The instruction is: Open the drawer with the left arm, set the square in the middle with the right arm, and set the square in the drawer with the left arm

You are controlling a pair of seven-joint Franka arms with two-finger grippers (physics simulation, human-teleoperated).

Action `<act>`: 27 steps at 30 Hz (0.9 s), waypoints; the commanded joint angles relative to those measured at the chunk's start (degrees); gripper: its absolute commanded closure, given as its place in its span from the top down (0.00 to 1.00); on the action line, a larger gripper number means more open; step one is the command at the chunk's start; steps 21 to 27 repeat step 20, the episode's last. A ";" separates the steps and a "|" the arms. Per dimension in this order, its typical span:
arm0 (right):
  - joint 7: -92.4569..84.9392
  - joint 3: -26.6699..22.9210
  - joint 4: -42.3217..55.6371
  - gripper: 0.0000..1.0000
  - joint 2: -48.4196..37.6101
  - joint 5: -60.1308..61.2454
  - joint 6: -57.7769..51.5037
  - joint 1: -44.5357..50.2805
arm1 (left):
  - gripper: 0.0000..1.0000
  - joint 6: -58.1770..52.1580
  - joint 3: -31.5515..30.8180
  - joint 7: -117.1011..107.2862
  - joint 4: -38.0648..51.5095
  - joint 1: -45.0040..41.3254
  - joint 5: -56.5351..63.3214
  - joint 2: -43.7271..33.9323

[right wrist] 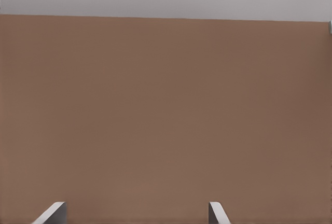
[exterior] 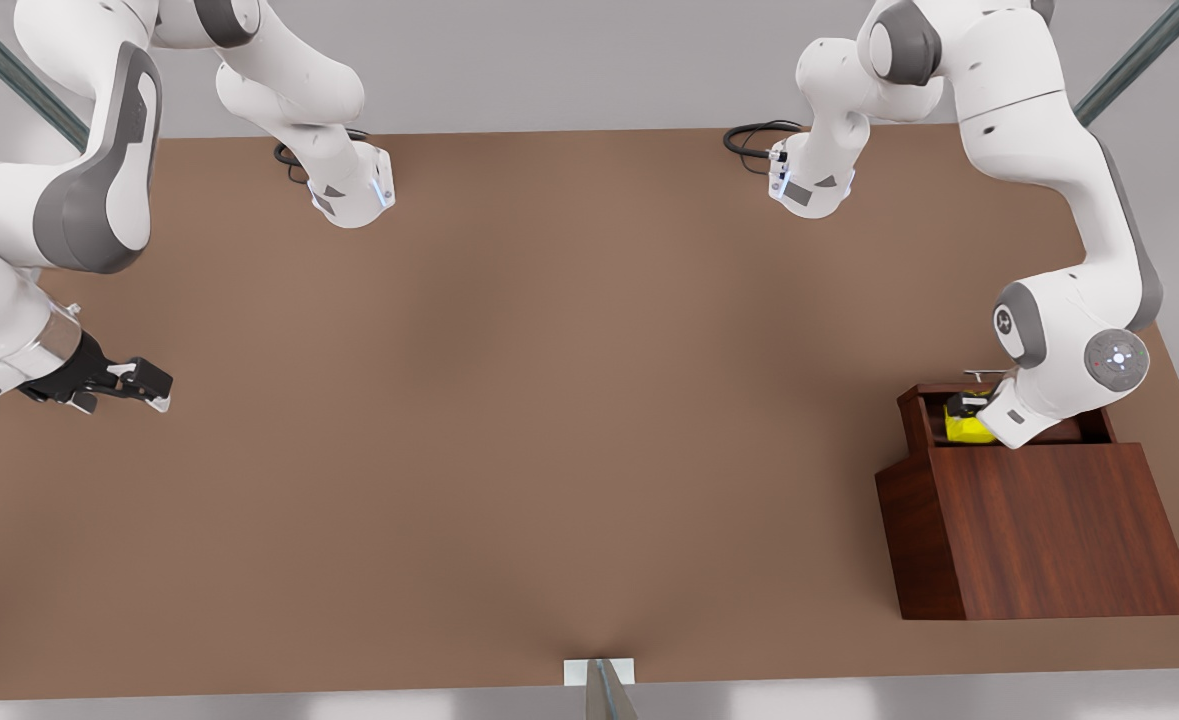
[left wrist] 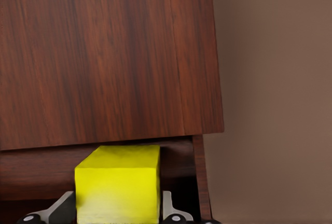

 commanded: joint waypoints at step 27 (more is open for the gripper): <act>0.00 0.00 0.00 1.00 -0.09 -0.18 0.18 -0.09 | 1.00 -20.57 -42.27 -29.44 19.60 17.49 8.78 -9.85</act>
